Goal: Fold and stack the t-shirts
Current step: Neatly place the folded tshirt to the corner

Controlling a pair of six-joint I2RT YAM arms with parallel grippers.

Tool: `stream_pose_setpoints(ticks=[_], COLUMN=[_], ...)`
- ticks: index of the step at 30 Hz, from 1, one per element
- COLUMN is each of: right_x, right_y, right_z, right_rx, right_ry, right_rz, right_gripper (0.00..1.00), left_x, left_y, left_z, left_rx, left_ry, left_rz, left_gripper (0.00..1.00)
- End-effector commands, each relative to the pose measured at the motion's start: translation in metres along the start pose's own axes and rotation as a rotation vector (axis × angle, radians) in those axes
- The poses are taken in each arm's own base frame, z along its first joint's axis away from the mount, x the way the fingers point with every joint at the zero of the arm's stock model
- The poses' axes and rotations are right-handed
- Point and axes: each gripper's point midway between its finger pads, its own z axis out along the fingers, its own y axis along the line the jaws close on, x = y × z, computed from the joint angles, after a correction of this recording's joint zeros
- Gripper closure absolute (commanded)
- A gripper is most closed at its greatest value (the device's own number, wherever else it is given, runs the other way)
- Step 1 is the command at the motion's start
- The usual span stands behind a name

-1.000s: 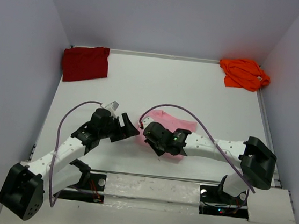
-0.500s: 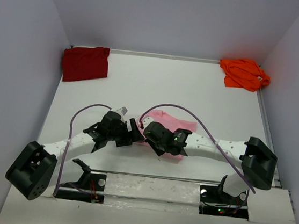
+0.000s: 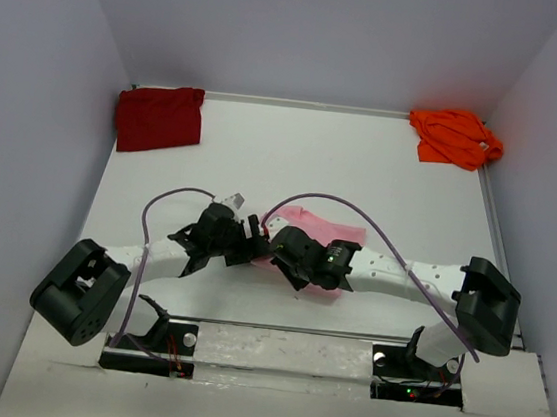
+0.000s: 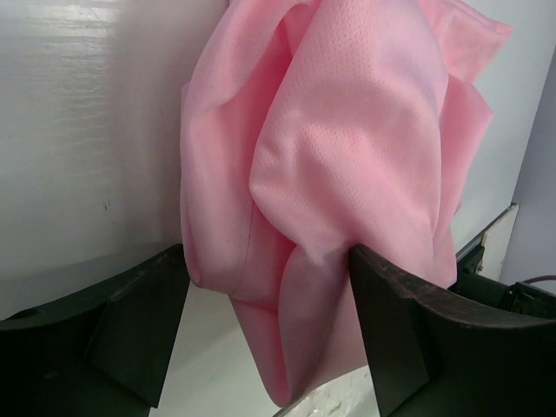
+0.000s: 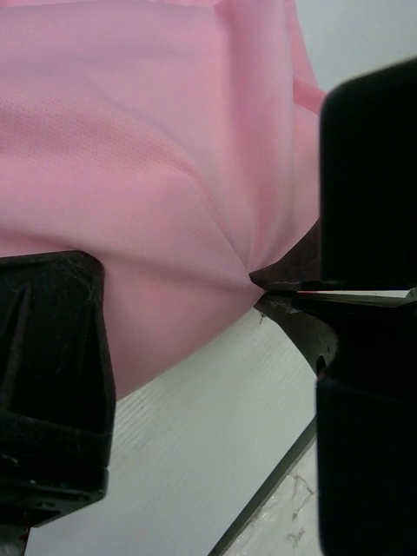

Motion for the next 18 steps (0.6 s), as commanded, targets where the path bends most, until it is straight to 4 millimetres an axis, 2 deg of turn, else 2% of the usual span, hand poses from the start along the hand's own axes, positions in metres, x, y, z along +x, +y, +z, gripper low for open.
stream_pose_setpoints(ticks=[1,4,5,7,8,10,11,12,13,14,16,18], right_x=[-0.011,-0.009,-0.009,-0.008,-0.007,-0.006,-0.006,-0.006,-0.005,-0.01,-0.015,-0.022], right_y=[0.006,0.007,0.007,0.007,0.007,0.007,0.008,0.008,0.008,0.002,-0.003,-0.01], right_z=[-0.008,-0.007,-0.008,-0.008,-0.007,-0.007,-0.006,-0.006,-0.006,-0.007,-0.01,-0.014], right_rx=[-0.03,-0.036,-0.038,-0.036,-0.037,-0.038,-0.038,-0.04,-0.043,0.003,0.03,0.07], right_ry=[-0.054,-0.048,-0.049,-0.049,-0.046,-0.044,-0.044,-0.044,-0.043,-0.062,-0.08,-0.108], right_rz=[0.006,0.003,0.001,0.002,0.001,0.002,0.005,0.005,0.005,0.042,0.058,0.07], right_gripper=[1.0,1.0,1.0,1.0,1.0,1.0,1.0,1.0,1.0,0.6,0.39,0.33], left_x=[-0.017,-0.02,-0.022,-0.023,-0.027,-0.029,-0.032,-0.036,-0.037,-0.045,-0.046,-0.05], left_y=[-0.012,-0.013,-0.014,-0.014,-0.012,-0.012,-0.009,-0.012,-0.01,-0.019,-0.02,-0.022], left_z=[0.006,0.008,0.007,0.006,0.006,0.005,0.005,0.004,0.003,-0.002,-0.003,-0.004], left_rx=[0.02,0.019,0.02,0.008,-0.007,-0.023,-0.042,-0.045,-0.057,-0.046,-0.05,-0.052], left_ry=[-0.056,-0.064,-0.07,-0.071,-0.086,-0.09,-0.103,-0.112,-0.112,-0.137,-0.141,-0.147], left_rz=[0.041,0.051,0.056,0.059,0.064,0.077,0.083,0.091,0.094,0.114,0.122,0.128], left_gripper=[0.17,0.31,0.4,0.51,0.62,0.75,0.93,1.0,1.0,1.0,1.0,1.0])
